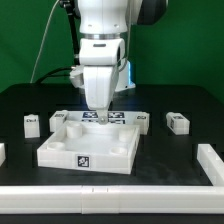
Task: Assemble one leg
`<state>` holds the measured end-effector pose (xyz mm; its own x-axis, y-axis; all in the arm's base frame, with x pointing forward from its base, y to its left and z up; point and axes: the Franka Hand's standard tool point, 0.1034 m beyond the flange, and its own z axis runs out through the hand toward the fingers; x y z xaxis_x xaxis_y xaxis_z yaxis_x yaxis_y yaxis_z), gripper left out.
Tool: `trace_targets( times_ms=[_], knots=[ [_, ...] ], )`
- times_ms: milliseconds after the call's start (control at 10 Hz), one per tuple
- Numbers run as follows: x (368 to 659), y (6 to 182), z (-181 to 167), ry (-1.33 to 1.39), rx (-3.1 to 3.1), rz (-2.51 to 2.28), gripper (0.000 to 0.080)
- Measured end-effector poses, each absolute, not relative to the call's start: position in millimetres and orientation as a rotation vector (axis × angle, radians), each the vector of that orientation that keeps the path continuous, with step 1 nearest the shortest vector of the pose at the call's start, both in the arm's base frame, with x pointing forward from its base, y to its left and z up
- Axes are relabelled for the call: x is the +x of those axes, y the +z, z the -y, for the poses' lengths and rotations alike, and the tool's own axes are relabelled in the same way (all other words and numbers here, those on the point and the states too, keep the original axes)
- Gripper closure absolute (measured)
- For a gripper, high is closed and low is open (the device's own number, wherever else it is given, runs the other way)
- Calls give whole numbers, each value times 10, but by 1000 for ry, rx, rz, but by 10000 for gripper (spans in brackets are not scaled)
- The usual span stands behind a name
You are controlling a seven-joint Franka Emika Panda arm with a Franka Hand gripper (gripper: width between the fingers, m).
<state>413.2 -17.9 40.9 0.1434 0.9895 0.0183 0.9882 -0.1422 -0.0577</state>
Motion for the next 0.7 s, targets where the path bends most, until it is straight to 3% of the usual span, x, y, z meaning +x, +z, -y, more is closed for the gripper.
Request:
trace_targets(
  times_ms=[300,700],
  knots=[
    [4005,98,238,84,-2322,1965,150],
    [4055,119,248,66,-2350,1951,150]
  ],
)
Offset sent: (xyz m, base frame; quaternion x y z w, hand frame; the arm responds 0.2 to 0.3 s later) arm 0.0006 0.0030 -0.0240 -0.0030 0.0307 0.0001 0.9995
